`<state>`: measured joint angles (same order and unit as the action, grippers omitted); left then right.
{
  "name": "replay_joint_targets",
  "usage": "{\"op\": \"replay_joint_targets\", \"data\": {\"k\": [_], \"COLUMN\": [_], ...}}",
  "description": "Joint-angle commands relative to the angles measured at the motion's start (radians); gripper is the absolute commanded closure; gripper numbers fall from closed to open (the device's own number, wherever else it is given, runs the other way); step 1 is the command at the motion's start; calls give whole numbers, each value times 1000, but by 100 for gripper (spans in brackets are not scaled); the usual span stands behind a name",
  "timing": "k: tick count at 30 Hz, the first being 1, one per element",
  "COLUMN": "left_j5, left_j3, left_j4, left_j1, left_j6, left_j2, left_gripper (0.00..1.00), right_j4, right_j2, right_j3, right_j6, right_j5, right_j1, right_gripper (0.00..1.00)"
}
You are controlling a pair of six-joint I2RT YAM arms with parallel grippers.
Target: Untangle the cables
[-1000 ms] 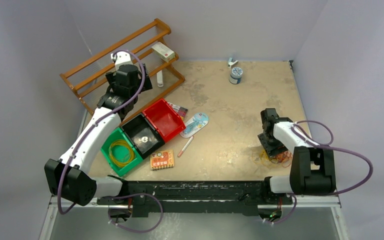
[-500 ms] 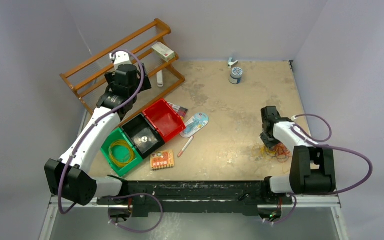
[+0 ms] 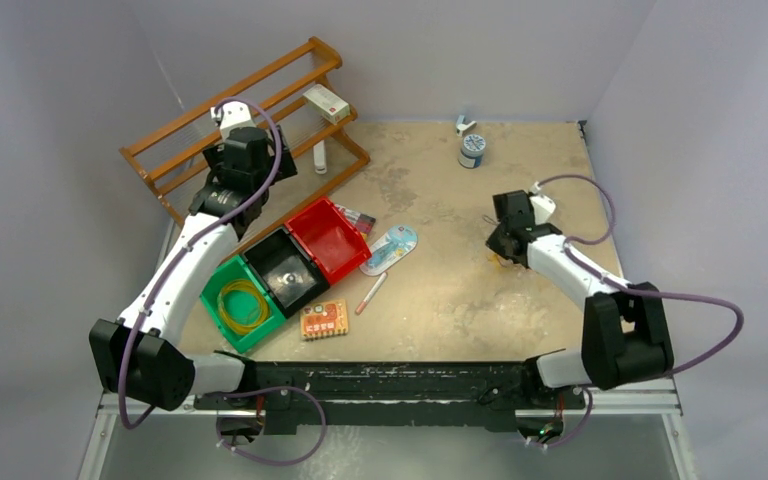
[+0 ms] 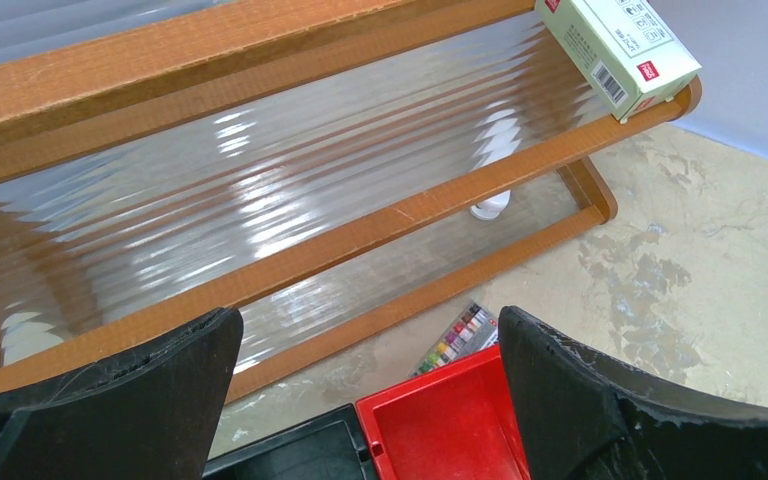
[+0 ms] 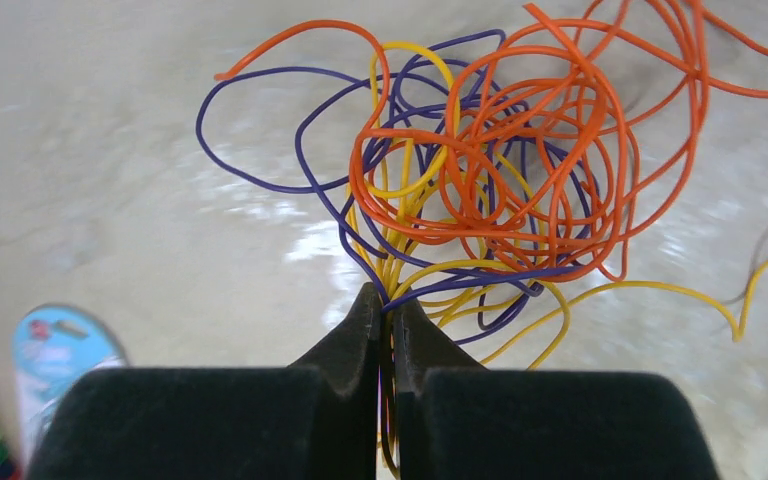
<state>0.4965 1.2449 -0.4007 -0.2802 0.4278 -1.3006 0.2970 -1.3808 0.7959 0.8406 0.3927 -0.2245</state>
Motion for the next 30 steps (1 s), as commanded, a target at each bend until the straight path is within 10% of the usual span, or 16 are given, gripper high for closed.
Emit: {"op": "replay_joint_targets", "data": {"k": [1, 11, 20, 30], "left_j5": [-9, -18, -94, -69], "left_j3": [-8, -24, -41, -37], "left_j4": [36, 36, 54, 22], "left_j1": [17, 46, 90, 108], "left_j6": [21, 43, 88, 114], "left_j2": [19, 20, 9, 10], "left_gripper": [0, 0, 0, 0], "right_j4": [-158, -176, -119, -166], "right_j2": [-84, -232, -101, 21], "right_j3": [96, 286, 270, 226], "right_j6": [-97, -152, -166, -226], "right_j5": [-91, -104, -15, 16], "right_j1": [-84, -278, -286, -286], "right_gripper": [100, 97, 36, 16]}}
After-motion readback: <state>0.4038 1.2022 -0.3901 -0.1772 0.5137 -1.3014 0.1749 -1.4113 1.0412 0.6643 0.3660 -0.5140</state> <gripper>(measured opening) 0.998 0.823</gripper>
